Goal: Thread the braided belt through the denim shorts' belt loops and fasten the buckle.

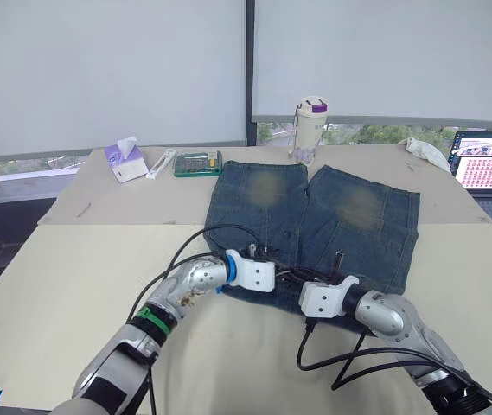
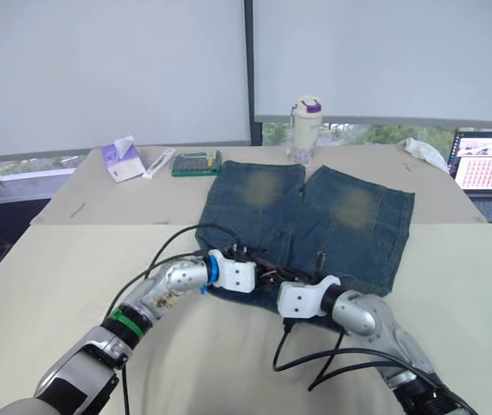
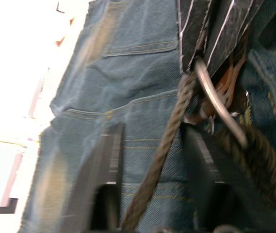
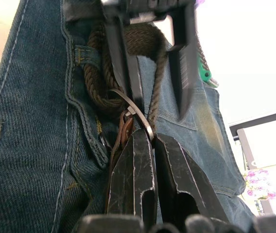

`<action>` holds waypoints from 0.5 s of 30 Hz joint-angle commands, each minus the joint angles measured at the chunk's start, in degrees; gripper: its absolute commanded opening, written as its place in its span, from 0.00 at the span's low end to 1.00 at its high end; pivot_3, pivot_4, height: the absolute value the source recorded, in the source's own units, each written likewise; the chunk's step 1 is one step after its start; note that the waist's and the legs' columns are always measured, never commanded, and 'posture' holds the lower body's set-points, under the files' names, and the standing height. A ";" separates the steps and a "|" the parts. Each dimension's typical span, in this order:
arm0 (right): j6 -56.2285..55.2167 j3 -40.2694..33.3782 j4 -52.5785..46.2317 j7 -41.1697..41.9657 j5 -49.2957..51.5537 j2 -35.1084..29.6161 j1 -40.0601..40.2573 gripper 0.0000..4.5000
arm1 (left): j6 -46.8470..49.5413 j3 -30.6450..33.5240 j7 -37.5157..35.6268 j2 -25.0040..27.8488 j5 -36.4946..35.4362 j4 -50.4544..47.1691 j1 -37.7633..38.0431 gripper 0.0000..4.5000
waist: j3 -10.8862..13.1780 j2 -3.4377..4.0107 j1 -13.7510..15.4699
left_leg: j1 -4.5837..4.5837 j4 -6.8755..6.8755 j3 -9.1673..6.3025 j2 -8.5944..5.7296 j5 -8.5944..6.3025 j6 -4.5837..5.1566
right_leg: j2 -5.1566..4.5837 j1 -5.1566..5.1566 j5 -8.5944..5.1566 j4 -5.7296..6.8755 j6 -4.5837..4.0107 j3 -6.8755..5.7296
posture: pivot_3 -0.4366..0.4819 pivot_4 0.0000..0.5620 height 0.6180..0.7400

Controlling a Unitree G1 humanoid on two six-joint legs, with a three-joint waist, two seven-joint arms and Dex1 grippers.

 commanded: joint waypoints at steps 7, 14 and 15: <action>0.88 -1.52 -0.02 -0.88 0.27 -0.01 -0.58 0.00 | -2.54 0.42 -2.09 -3.28 -5.81 2.32 2.10 0.99 | -0.03 0.00 0.06 | 0.01 0.00 0.00 -0.02 0.00 0.00 | -0.01 0.01 0.00 -0.01 0.00 0.00 | 0.48 0.27 1.00; 1.88 -1.57 -0.18 -0.29 1.18 0.49 -0.63 0.00 | -0.14 3.78 -14.93 -5.68 -21.10 2.54 5.59 0.99 | -0.04 0.01 -0.02 | 0.01 0.00 0.00 0.01 0.00 0.00 | -0.01 0.01 0.00 -0.01 0.00 -0.01 | 0.48 0.27 1.00; 2.01 -1.60 -0.18 -0.19 1.29 0.52 -0.66 0.00 | 1.26 4.69 -16.74 -5.70 -23.22 2.28 5.70 0.99 | -0.04 0.01 -0.04 | 0.01 0.00 0.00 0.01 0.00 0.00 | -0.01 0.01 0.00 0.00 0.00 0.00 | 0.48 0.27 1.00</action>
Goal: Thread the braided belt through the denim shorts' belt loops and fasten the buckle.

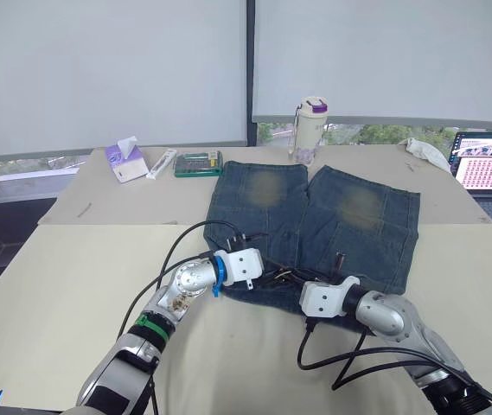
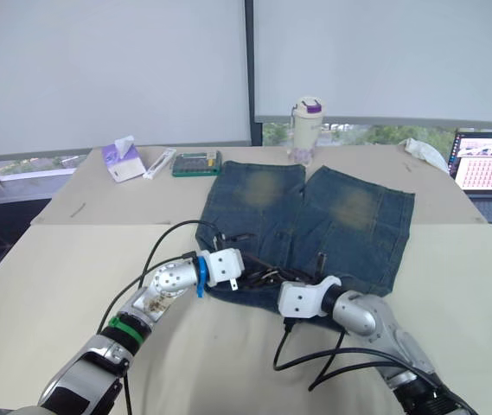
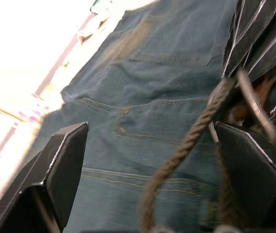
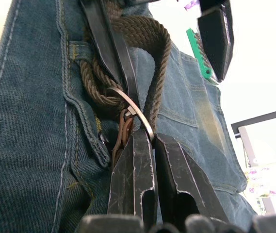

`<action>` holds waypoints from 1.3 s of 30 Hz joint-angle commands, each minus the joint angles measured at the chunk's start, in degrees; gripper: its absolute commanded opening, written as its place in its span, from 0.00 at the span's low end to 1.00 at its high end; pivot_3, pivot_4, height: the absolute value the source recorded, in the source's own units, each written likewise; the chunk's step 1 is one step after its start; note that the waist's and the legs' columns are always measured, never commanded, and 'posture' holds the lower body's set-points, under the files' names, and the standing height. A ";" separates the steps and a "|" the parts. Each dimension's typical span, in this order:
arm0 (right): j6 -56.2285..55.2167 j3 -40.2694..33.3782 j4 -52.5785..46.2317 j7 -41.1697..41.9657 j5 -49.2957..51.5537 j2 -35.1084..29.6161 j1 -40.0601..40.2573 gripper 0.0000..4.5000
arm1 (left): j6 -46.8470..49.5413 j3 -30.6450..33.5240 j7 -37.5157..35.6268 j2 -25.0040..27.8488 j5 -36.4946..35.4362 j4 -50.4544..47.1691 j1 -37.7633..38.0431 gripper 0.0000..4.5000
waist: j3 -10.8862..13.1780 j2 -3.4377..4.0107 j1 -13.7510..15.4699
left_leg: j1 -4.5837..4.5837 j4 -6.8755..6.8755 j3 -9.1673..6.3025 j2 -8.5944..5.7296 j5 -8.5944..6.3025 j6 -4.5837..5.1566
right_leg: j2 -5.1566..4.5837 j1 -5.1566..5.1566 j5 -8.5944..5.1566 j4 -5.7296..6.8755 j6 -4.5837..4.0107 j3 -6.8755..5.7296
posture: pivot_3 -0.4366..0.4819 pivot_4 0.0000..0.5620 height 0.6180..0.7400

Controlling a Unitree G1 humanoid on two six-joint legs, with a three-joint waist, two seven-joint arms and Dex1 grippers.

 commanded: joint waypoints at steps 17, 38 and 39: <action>2.74 -1.87 -1.55 1.35 3.32 -0.33 -0.01 0.00 | 14.44 9.01 -18.24 -0.10 -19.05 -2.86 2.16 0.99 | 0.01 -0.02 -0.32 | -0.01 0.00 -0.02 0.01 0.00 0.01 | 0.02 -0.01 0.00 -0.01 -0.01 0.00 | 0.48 0.27 1.00; 1.48 -1.69 -2.23 3.19 4.90 -0.96 0.48 0.00 | 23.32 19.09 -15.71 -0.21 -26.31 -5.64 1.36 0.13 | 0.01 -0.02 -0.23 | -0.03 0.00 -0.32 -0.01 0.00 -0.01 | 0.00 -0.02 0.01 -0.06 -0.01 -0.02 | 0.48 0.27 1.00; 1.69 -1.81 -2.34 3.21 5.07 -0.91 0.59 0.08 | 22.50 18.45 -15.57 -0.19 -25.26 -5.59 1.50 0.05 | 0.01 -0.02 -0.25 | -0.03 0.00 -0.33 -0.01 0.00 -0.01 | 0.00 -0.02 0.01 -0.06 -0.01 -0.02 | 0.48 0.27 1.00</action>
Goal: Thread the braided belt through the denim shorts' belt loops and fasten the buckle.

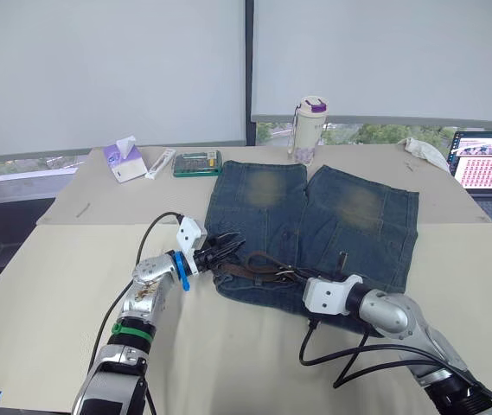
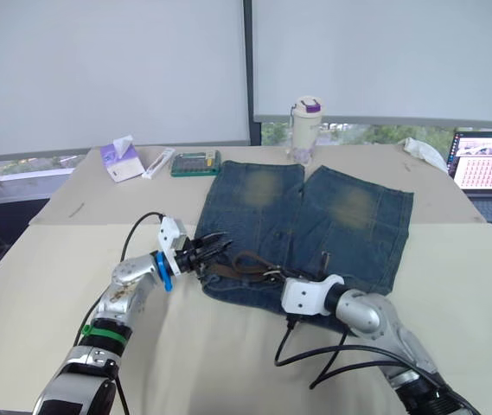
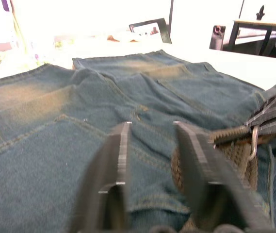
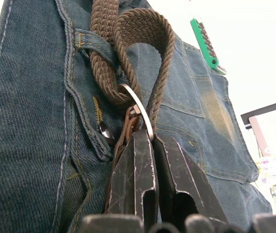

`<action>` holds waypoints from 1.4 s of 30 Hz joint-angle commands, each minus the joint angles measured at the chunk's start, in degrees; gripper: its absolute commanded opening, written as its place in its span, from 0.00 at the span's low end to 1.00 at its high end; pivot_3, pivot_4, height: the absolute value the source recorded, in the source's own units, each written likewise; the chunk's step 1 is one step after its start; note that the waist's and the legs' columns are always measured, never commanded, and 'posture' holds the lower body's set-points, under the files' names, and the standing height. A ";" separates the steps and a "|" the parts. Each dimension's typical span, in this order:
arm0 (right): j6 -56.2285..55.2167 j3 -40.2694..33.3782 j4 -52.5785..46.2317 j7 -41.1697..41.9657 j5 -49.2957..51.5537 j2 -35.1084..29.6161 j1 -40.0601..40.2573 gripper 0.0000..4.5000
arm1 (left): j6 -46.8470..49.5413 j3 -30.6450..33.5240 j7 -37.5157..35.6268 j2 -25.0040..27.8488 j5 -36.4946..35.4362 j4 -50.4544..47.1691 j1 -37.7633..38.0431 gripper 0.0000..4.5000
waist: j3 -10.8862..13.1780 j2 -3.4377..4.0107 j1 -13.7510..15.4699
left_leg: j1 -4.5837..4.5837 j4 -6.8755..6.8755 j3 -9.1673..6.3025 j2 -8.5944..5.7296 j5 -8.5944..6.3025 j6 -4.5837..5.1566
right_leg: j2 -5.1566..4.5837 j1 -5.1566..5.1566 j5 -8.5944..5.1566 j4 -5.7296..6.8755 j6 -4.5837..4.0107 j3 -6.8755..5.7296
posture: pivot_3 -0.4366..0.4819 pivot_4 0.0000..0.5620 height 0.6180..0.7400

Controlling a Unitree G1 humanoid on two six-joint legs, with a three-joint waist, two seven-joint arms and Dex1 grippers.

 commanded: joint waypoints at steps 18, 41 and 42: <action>13.47 -2.72 -4.74 1.48 1.89 0.17 3.07 0.45 | -5.05 -3.30 -1.33 1.46 5.58 -1.62 1.28 0.00 | 0.00 0.00 0.05 | -0.01 -0.01 -0.03 0.01 0.00 0.00 | 0.00 0.01 0.01 -0.04 -0.01 0.00 | 0.48 0.27 1.00; 3.91 -8.81 -11.31 -1.99 -3.28 -9.21 6.16 0.02 | -7.39 -5.42 -3.67 3.29 8.30 -1.45 3.36 0.00 | 0.01 -0.02 0.41 | -0.09 -0.01 0.00 -0.01 0.00 0.00 | -0.02 -0.04 0.00 -0.09 0.00 -0.03 | 0.48 0.27 1.00; 3.88 -9.35 -11.53 -1.98 -3.31 -9.64 6.57 0.02 | -7.65 -5.93 -3.93 3.39 8.70 -1.33 3.54 0.00 | 0.02 -0.02 0.45 | -0.08 -0.01 0.00 -0.01 0.00 0.00 | -0.01 -0.02 0.00 -0.10 0.00 -0.03 | 0.48 0.27 1.00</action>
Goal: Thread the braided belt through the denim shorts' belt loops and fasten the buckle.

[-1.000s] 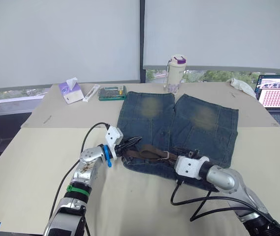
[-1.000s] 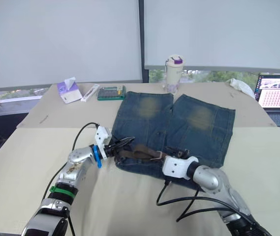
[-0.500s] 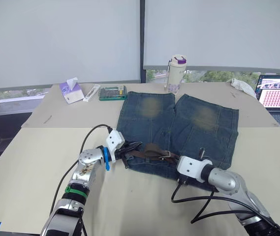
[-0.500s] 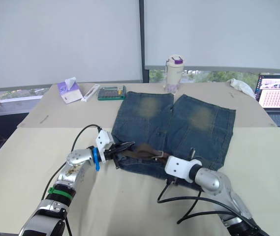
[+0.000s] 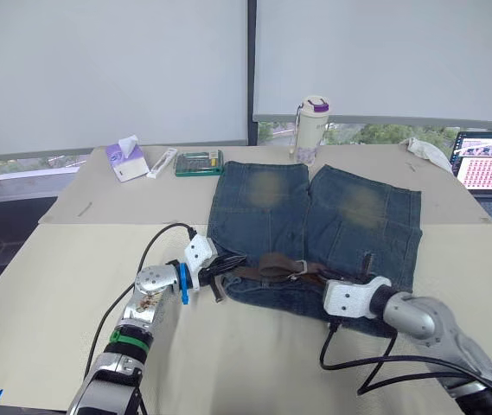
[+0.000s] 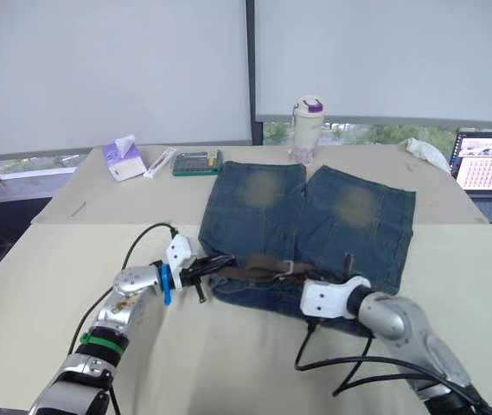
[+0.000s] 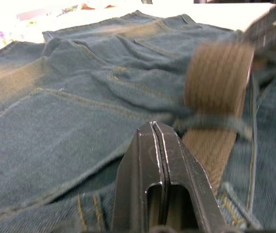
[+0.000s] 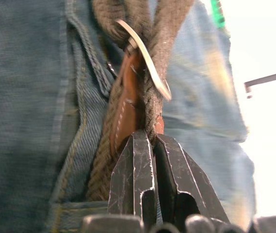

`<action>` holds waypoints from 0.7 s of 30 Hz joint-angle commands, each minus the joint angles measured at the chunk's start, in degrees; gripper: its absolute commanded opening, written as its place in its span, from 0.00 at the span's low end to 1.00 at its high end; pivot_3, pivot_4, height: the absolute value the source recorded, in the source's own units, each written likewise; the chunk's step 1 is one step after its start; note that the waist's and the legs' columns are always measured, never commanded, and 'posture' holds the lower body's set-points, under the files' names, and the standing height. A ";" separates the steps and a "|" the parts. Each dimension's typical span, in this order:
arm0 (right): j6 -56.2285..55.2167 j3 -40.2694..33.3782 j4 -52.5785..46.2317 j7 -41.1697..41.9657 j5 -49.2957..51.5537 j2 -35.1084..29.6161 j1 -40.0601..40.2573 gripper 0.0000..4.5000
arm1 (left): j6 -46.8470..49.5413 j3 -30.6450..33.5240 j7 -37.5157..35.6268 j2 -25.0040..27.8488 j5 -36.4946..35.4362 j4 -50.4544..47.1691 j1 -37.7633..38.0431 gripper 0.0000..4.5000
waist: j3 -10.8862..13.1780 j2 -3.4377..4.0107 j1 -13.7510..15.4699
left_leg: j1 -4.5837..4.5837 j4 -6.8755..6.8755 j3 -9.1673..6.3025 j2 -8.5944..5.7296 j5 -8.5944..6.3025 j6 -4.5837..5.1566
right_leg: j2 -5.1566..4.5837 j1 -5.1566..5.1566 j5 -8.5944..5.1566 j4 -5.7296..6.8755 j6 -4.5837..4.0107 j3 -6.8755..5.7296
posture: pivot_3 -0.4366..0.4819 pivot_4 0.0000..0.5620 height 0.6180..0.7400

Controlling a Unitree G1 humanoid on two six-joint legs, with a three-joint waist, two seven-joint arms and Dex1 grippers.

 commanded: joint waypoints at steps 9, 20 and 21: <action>-0.16 -3.85 -3.03 -1.03 0.14 0.06 3.10 0.02 | -5.34 -7.87 -0.79 3.27 9.80 3.68 -0.50 0.00 | -0.02 0.04 -0.01 | 0.03 -0.02 0.16 0.02 0.00 0.01 | 0.02 0.04 0.00 0.00 0.00 0.01 | 0.48 0.27 1.00; 1.90 -12.76 -7.65 4.86 4.72 -5.11 14.14 0.02 | -5.44 -9.09 -0.11 4.93 11.15 5.17 0.19 0.00 | -0.09 0.07 -0.02 | 0.04 -0.04 0.26 0.07 -0.03 0.05 | 0.04 0.13 -0.02 -0.02 0.03 0.02 | 0.48 0.27 1.00; 1.93 -13.34 -7.68 4.98 4.78 -5.41 14.78 0.02 | -5.43 -9.08 -0.08 4.92 11.08 5.20 0.20 0.00 | -0.08 0.05 -0.03 | 0.05 -0.04 0.26 0.09 -0.04 0.06 | 0.04 0.13 -0.02 -0.02 0.03 0.02 | 0.48 0.27 1.00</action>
